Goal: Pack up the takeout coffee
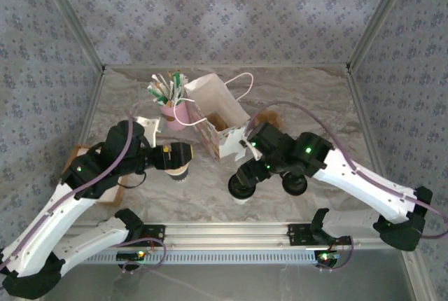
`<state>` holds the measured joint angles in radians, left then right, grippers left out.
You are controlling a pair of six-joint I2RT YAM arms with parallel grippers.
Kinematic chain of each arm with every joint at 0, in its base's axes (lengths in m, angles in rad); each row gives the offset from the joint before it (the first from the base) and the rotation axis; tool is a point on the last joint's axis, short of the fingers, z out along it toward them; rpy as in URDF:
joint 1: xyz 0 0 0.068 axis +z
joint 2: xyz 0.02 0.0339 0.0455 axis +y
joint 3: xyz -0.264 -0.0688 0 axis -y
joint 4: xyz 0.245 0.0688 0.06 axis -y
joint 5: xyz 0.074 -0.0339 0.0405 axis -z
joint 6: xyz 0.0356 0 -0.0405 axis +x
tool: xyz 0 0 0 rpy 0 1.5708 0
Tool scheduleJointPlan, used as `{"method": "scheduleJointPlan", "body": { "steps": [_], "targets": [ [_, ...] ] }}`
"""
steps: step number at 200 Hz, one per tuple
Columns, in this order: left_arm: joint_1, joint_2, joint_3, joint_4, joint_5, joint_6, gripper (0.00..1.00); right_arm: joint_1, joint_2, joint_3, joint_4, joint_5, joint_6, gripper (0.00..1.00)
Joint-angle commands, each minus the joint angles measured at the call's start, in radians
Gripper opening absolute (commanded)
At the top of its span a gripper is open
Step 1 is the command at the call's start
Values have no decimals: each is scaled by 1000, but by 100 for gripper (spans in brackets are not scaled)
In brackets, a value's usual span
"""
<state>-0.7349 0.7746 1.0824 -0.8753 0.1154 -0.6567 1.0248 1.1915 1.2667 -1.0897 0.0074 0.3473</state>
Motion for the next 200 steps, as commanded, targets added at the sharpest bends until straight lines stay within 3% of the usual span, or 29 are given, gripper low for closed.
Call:
{"method": "scheduleJointPlan", "body": {
  "steps": [1,85,200],
  "targets": [
    [-15,-34,-47,-3,0,-29,100,41,39,13,-64,9,-11,80],
    [-16,-62,-107,7,-3,-7,99,98,214,79,-114,-55,-189,83],
    [-17,-41,-97,7,-9,14,100,107,333,96,-131,-22,-246,91]
  ]
}}
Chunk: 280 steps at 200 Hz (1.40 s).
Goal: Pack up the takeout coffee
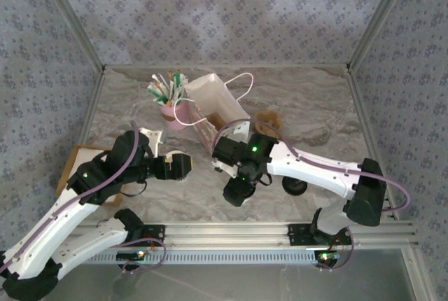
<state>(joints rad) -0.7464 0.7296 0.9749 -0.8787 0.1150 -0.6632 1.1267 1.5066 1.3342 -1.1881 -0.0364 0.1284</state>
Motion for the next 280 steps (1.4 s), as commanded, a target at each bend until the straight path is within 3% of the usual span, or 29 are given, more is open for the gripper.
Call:
{"method": "scheduleJointPlan", "body": {
  "steps": [1,99,280],
  "targets": [
    [-5,4,10,10,-7,20,99,5,18,28,-32,22,-27,91],
    [-5,20,13,21,-6,23,99,-5,35,20,-10,54,-27,84],
    [-5,26,10,30,-5,19,100,-7,25,62,0,107,-17,85]
  ]
}}
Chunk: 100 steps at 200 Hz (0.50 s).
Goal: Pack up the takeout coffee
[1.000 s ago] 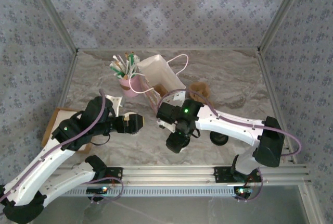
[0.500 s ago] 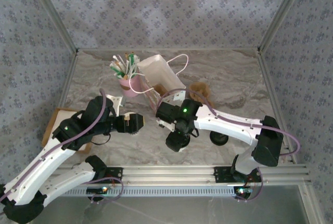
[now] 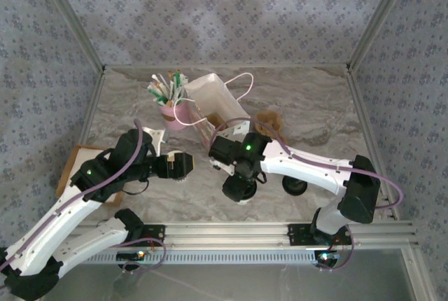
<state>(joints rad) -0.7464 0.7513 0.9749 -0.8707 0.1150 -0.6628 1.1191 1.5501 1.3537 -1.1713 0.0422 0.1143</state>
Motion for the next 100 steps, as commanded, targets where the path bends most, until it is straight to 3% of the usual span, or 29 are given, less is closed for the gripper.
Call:
{"method": "scheduleJointPlan", "body": {
  "steps": [1,100],
  "targets": [
    [-5,5,9,22,-5,19,99,1,-21,43,-18,29,-3,85],
    [-5,10,12,26,-1,18,99,-18,3,-16,-4,2,-5,88]
  ]
}}
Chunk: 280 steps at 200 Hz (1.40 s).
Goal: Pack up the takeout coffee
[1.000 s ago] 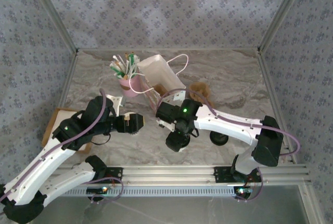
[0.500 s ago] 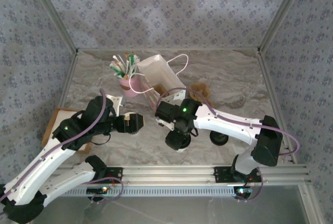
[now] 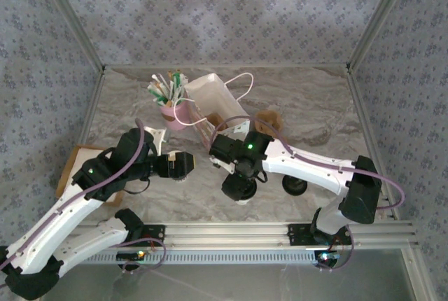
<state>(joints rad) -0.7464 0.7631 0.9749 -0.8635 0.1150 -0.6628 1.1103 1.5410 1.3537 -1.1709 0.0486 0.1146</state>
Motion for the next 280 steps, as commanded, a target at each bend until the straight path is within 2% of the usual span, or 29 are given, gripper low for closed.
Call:
{"method": "scheduleJointPlan", "body": {
  "steps": [1,124,228,280],
  "targets": [
    [-5,-2,12,18,-1,17,99,-10,13,-17,-4,-3,-6,88],
    [-5,5,15,21,-3,16,99,-17,33,-46,23,-37,-8,85],
    [-5,13,22,24,-5,16,99,-18,21,-61,24,-39,-9,76],
    [-4,0,38,22,-25,14,99,-18,16,-73,27,-39,-8,78]
  ]
}}
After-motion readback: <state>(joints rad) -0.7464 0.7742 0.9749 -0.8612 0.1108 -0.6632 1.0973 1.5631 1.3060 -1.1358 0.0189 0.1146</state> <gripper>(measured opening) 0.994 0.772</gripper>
